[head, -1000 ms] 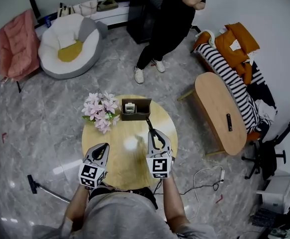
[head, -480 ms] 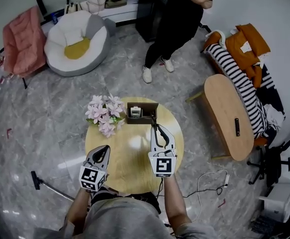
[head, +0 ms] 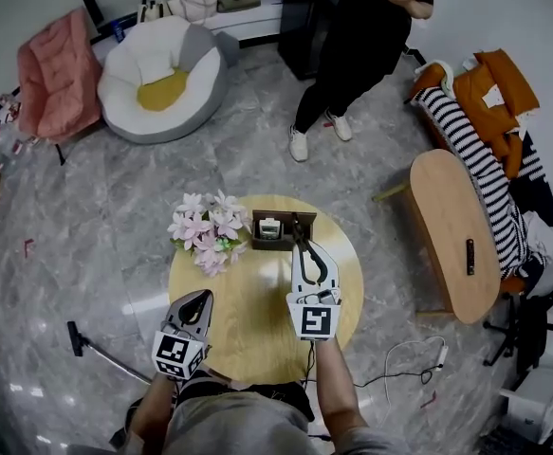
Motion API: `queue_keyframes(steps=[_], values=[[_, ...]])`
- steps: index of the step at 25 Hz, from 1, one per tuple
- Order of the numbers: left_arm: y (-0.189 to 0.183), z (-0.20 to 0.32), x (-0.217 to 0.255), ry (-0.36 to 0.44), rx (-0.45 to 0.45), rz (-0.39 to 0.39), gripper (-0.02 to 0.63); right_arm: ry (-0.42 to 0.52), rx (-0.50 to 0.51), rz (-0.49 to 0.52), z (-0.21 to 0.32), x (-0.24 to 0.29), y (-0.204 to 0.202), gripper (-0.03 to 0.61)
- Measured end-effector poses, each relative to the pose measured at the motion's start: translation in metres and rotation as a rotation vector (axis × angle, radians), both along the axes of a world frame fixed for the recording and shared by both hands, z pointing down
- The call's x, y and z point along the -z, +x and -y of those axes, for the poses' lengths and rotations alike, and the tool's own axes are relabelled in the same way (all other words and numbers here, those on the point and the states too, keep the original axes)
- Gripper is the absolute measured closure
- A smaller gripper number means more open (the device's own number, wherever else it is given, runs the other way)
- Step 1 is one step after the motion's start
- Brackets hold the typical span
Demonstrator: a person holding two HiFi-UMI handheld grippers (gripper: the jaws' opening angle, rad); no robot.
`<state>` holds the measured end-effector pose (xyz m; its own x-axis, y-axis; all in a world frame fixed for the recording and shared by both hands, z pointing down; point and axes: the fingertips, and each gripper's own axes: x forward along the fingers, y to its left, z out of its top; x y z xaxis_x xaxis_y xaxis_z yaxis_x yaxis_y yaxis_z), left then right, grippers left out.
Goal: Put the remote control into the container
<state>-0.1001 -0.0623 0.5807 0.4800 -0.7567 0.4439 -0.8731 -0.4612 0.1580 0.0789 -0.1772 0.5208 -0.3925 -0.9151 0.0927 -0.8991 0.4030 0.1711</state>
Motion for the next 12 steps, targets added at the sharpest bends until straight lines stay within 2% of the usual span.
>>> queue_keyframes(steps=[12], values=[[0.003,0.006,-0.024,-0.07,0.024,0.044,0.606,-0.02,0.037,0.02,0.036,-0.041,0.0,0.528]])
